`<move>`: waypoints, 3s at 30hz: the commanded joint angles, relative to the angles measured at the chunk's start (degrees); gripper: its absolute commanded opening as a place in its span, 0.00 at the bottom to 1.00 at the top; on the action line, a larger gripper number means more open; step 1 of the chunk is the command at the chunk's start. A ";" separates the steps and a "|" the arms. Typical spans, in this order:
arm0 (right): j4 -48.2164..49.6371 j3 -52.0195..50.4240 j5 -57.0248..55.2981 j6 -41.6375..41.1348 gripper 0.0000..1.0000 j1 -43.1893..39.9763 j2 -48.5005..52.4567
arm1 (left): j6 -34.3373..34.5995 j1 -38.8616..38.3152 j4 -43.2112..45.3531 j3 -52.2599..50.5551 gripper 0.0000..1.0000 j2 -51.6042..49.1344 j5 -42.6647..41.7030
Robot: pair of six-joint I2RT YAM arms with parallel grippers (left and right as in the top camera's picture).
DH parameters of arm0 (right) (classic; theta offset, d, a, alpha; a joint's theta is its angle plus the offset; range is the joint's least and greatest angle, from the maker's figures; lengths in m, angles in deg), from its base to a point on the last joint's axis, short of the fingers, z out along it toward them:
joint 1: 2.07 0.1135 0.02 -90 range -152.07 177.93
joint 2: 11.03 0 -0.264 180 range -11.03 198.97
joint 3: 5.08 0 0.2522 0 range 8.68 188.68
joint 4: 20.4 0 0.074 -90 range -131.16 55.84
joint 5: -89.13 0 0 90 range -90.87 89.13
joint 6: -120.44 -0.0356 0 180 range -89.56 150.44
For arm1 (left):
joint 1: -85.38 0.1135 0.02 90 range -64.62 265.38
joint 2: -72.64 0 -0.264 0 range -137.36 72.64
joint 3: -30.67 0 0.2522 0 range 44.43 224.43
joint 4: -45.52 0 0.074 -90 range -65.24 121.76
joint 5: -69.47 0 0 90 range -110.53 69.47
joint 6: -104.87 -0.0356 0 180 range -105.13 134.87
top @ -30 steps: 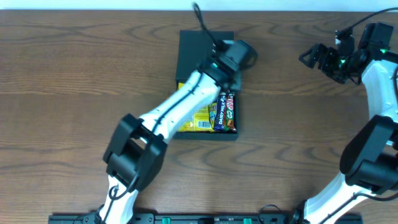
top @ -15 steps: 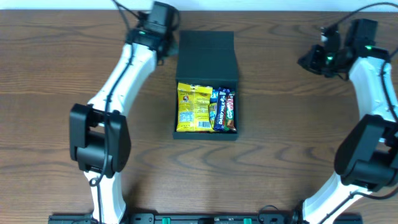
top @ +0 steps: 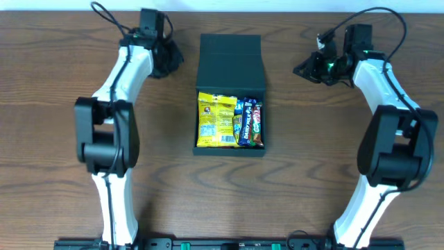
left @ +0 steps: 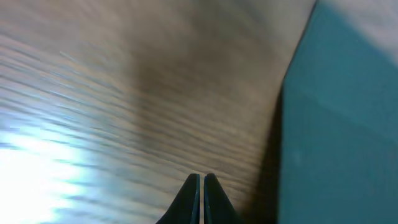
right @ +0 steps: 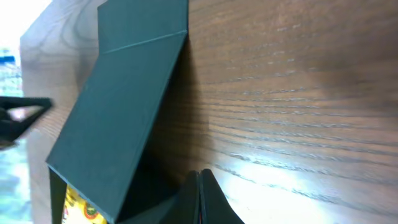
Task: Pack container
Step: 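Withdraw the left gripper and bring both grippers to the lid, then swing the lid closed over the box with both grippers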
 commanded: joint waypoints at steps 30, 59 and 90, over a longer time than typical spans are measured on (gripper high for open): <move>6.86 0.81 11.21 -6.95 0.01 7.30 10.56 | 1.97 -2.86 3.74 1.27 0.06 -4.70 -11.21; 14.34 0.85 32.94 2.19 0.02 5.60 9.18 | 2.27 -0.37 6.95 2.99 0.06 -3.85 -17.27; 11.47 0.85 34.67 6.29 0.02 5.11 -7.67 | -25.29 -0.24 -0.48 4.11 0.06 18.18 -21.70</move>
